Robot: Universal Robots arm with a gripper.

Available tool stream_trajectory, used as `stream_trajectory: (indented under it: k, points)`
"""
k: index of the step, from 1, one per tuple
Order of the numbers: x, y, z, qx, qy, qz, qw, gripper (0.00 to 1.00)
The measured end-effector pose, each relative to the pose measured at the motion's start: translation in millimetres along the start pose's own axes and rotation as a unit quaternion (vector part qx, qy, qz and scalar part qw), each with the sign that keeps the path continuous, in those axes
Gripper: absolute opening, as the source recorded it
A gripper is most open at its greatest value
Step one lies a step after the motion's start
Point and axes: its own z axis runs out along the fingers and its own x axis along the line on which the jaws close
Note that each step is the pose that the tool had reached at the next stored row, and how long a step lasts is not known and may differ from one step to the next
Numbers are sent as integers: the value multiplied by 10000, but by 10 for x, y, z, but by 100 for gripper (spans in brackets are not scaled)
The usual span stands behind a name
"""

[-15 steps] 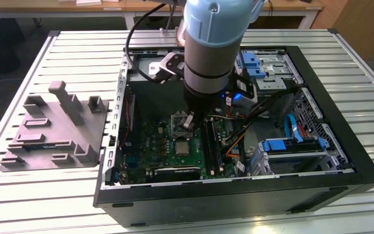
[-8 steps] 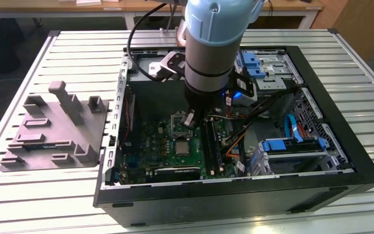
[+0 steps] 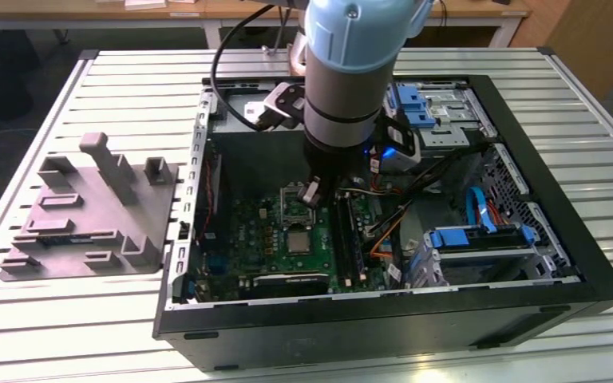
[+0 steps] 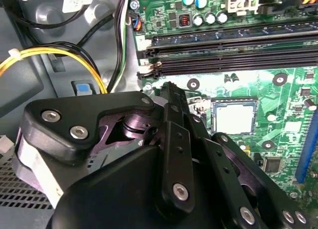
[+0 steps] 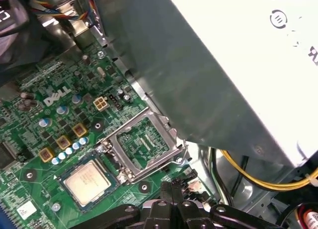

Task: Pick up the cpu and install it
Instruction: 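Close the cpu cover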

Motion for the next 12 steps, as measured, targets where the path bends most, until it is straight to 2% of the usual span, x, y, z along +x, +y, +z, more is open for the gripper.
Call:
stream_trajectory:
  k: [7,12]
  points:
    - [-29,13,19,-14,-13,1,10000,11]
    - [-54,9,26,-25,-9,2,10000,11]
